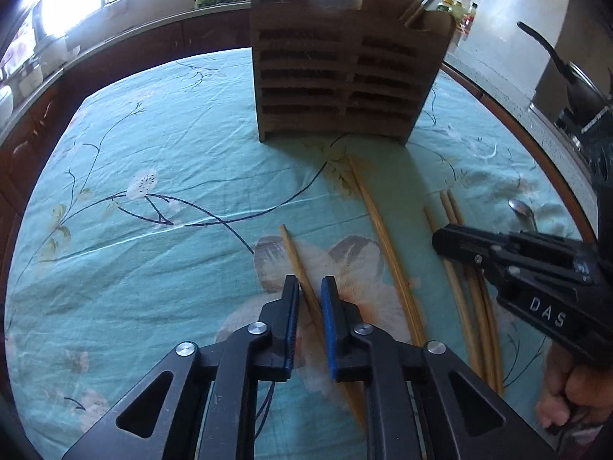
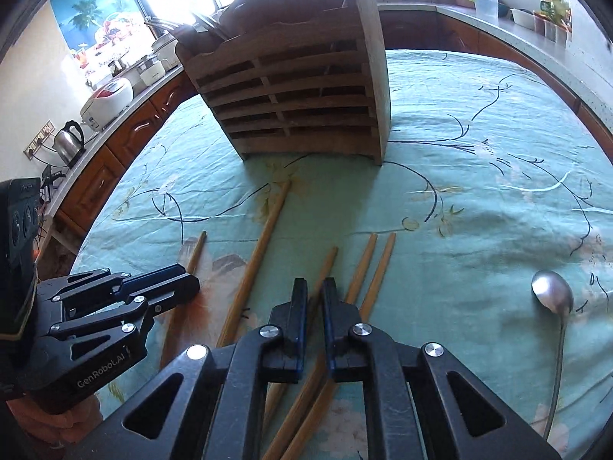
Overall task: Organize utensils
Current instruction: 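Grasp a wooden chopstick with the left tool while the right tool grasps another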
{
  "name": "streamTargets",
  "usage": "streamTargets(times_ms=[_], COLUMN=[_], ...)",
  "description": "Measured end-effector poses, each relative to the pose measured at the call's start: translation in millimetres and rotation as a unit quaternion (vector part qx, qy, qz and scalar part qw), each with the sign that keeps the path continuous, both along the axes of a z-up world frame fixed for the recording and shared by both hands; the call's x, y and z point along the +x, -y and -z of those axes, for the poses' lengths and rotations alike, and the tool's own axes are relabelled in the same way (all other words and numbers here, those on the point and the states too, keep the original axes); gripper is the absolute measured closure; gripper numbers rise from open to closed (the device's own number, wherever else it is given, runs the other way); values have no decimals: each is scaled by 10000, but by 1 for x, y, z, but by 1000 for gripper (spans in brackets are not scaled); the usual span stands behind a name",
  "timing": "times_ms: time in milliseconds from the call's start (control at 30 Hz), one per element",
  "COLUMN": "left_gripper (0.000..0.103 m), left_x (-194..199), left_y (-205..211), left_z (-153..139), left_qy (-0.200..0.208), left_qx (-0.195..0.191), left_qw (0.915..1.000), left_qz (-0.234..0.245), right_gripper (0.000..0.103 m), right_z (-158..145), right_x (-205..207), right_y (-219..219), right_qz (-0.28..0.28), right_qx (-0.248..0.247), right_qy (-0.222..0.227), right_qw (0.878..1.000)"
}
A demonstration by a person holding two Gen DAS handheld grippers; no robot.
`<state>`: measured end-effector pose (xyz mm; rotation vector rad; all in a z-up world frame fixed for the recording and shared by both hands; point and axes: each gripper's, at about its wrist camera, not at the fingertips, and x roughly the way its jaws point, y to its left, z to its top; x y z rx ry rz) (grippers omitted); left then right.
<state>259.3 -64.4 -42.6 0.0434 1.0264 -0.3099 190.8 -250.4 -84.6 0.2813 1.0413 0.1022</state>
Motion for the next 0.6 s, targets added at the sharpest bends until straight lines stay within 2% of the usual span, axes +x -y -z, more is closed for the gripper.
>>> streamTargets(times_ms=[133, 267, 367, 533, 600], left_gripper=[96, 95, 92, 89, 93], left_x=[-15, -16, -9, 0, 1], left_y=[-16, -36, -37, -20, -14], left_z=[-2, -6, -7, -7, -6], left_qy=[-138, -242, -343, -215, -123], left_qx=[-201, -403, -495, -86, 29], left_qw=[9997, 9986, 9976, 9995, 9998], left_qz=[81, -235, -338, -209, -170], right_gripper=[94, 94, 93, 92, 92], right_z=[-1, -1, -1, -1, 0], right_x=[2, 6, 8, 15, 17], right_y=[-3, -6, -11, -14, -17], right_qz=[15, 34, 40, 47, 17], right_qx=[40, 8, -87, -144, -231], right_qy=[2, 4, 3, -15, -5], right_qw=[10000, 10000, 10000, 9999, 9997])
